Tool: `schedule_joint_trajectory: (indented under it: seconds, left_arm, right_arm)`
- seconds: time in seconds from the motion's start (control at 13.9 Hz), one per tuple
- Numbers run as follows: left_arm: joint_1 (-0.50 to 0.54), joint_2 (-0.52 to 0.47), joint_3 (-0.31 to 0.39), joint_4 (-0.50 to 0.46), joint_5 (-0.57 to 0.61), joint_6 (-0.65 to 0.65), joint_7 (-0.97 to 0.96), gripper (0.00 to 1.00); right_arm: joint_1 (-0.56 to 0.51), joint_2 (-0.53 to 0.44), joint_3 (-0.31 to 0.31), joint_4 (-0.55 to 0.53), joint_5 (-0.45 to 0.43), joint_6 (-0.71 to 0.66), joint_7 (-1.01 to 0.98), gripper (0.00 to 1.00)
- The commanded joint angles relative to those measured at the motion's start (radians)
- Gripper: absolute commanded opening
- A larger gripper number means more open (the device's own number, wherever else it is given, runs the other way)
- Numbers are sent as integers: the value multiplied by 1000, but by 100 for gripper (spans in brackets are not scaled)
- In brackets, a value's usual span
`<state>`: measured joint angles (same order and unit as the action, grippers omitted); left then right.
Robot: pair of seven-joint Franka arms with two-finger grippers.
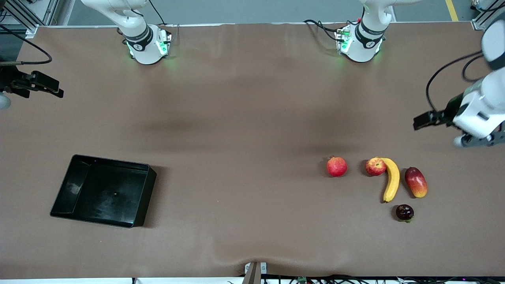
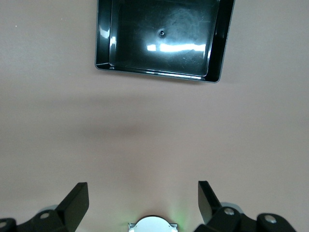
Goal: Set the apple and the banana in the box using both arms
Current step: 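Move the left gripper toward the fruit cluster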
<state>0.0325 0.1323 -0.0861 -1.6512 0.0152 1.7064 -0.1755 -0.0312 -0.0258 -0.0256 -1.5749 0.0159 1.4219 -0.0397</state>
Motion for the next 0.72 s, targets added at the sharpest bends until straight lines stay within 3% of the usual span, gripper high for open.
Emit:
schedule_joint_trajectory:
  seconds: [0.0,0.36,0.65]
  left_arm:
    - [3,-1,-4,-140,-14,186,-99,100]
    - [-32,131,-14,-254,-9,458,-301,100]
    - [-23,236,-14,-286,-9,607,-341,100]
  right_arm:
    - [-4,-13,3,-5,-14,-8,4,100]
    - [-9,-5,1,-14,-14,0,4,100]
    - [-90,15,1,-69,-13,124,-20,100]
